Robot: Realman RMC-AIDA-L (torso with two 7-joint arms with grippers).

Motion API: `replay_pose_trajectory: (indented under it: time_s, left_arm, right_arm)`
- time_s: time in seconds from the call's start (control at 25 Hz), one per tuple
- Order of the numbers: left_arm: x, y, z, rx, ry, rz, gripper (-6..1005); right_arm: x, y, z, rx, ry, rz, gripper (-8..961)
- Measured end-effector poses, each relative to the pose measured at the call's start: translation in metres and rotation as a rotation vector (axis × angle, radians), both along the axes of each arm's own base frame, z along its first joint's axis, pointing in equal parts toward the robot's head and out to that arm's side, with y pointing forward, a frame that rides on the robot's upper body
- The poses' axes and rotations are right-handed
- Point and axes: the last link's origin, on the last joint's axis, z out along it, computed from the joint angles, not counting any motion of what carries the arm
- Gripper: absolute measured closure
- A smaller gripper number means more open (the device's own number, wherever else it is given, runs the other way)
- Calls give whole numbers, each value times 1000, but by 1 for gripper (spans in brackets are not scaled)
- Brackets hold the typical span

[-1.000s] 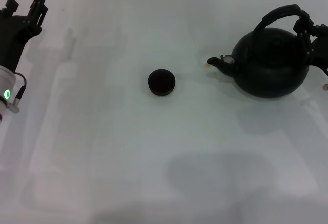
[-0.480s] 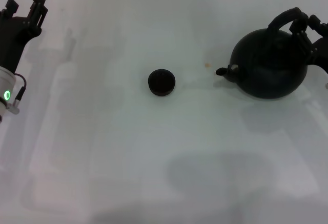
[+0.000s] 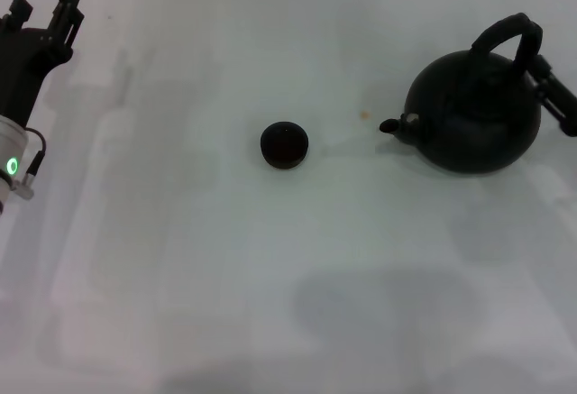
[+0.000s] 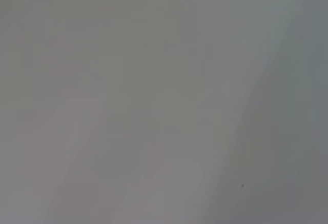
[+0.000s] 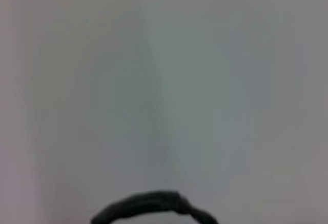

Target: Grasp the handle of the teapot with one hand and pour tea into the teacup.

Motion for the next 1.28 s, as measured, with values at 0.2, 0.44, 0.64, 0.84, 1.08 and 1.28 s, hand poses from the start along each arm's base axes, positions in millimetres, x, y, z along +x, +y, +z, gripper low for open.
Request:
replay_pose_trajectory:
  time_s: [0.2,0.44,0.64,0.84,1.08,1.28]
  left_arm:
    - [0,0,0,0,6,-1,285]
    - [2,0,-2,1,94,-19,285]
    - [3,0,-3,4,154,-29,285]
    - [3,0,-3,4,157,-30,284]
    - [3,0,-3,4,158,-29,284]
    - [2,0,-2,6,158,-26,284]
  right_arm:
    - [8,-10,19,119,7,-21,107]
    - [11,-8,32,214,-75,-23,83]
    - [7,-8,30,267,-263,12,88]
    - [7,-5,33,298,-288,4,89]
    - [7,-2,34,291,-224,-10,89]
    - [7,-2,34,292,-224,-12,88]
